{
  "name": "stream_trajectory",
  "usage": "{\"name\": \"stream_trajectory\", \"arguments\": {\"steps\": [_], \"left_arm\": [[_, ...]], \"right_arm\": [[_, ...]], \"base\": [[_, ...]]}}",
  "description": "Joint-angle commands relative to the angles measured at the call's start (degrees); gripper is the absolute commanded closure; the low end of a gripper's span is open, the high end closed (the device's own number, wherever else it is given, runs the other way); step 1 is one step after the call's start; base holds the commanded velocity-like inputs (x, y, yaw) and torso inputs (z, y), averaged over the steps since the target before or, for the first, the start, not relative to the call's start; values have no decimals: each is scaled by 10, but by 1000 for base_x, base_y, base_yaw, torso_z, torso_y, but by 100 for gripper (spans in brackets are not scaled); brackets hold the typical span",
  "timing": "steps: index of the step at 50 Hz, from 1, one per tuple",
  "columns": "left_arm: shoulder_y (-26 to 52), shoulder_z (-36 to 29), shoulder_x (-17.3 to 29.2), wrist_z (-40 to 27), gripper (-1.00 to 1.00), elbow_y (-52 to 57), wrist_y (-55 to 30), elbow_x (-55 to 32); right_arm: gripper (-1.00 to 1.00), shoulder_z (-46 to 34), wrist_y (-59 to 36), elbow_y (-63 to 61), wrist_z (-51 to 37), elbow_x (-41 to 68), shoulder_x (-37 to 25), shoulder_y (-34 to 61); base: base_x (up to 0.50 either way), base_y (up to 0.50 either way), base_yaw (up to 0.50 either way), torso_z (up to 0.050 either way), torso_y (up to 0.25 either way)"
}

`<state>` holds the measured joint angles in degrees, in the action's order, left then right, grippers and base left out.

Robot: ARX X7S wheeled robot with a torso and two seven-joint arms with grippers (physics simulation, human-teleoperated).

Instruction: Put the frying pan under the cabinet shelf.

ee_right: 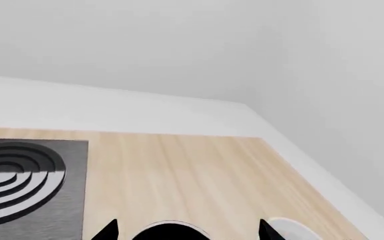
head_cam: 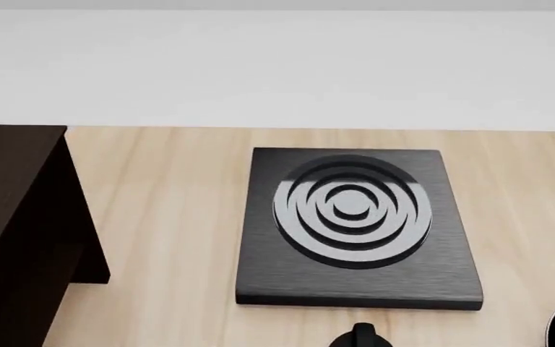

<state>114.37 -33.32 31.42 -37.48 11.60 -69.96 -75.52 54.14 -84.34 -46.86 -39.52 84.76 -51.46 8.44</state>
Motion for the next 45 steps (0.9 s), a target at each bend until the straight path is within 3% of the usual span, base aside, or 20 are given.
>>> {"name": "stream_trajectory", "arguments": {"steps": [1,16,27,45], "left_arm": [[10,-3,-5,2,-100,-4,0,1],[10,-2,-2,-3,-100,-2,-2,-7],[2,-2,3,0,-100,2,6,-5],[28,-3,-6,2,-100,-12,2,-6]], "right_arm": [[-100,-30,15,-4,8,-21,1,-8],[-100,-92,39,-12,29,-78,2,-24],[-100,-43,31,-40,36,-68,21,-91],[-100,-44,69,-59,96,-151,59,-183]], "base": [[0,0,0,0,0],[0,0,0,0,0],[0,0,0,0,0],[0,0,0,0,0]]}}
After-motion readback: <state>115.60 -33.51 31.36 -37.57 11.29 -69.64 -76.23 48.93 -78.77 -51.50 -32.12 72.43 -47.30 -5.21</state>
